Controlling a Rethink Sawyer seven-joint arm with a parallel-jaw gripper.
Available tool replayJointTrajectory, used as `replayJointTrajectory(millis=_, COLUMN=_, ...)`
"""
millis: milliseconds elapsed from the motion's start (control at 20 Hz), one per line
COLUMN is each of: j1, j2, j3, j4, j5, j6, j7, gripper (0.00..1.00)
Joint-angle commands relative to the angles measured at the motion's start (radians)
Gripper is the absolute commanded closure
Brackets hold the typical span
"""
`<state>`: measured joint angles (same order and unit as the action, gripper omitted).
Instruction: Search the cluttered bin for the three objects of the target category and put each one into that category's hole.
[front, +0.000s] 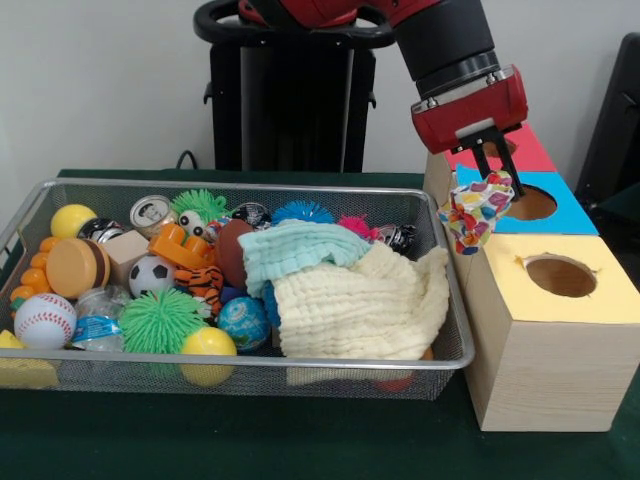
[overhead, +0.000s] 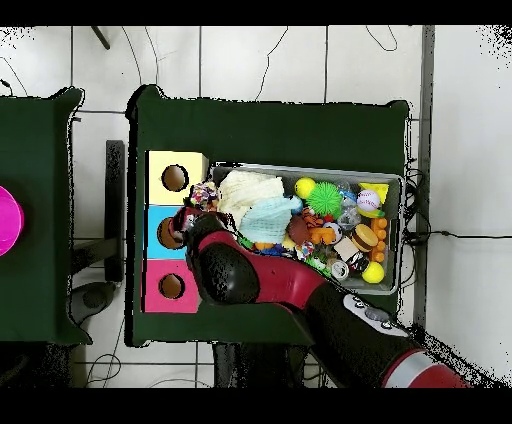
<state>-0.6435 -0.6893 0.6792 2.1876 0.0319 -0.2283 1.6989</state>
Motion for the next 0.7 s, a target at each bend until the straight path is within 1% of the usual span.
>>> replayJointTrajectory(millis=50, j1=0.007, j2=0.005, j3=-0.059, j4=-0.123, j5=0.033, j6=-0.035, j7=0.200, gripper=1.00)
replayJointTrajectory(millis=150, j1=0.013, j2=0.004, j3=-0.068, j4=-0.133, j5=0.043, j6=-0.028, j7=0.200, gripper=1.00)
replayJointTrajectory(millis=350, j1=0.071, j2=-0.004, j3=-0.147, j4=-0.157, j5=0.079, j6=-0.024, j7=0.186, gripper=1.00)
replayJointTrajectory(millis=550, j1=0.094, j2=0.010, j3=-0.168, j4=-0.167, j5=0.080, j6=-0.024, j7=0.190, gripper=1.00)
replayJointTrajectory(millis=600, j1=0.108, j2=0.012, j3=-0.185, j4=-0.175, j5=0.087, j6=-0.006, j7=0.183, gripper=1.00)
replayJointTrajectory(millis=700, j1=0.158, j2=0.017, j3=-0.246, j4=-0.195, j5=0.113, j6=0.022, j7=0.160, gripper=1.00)
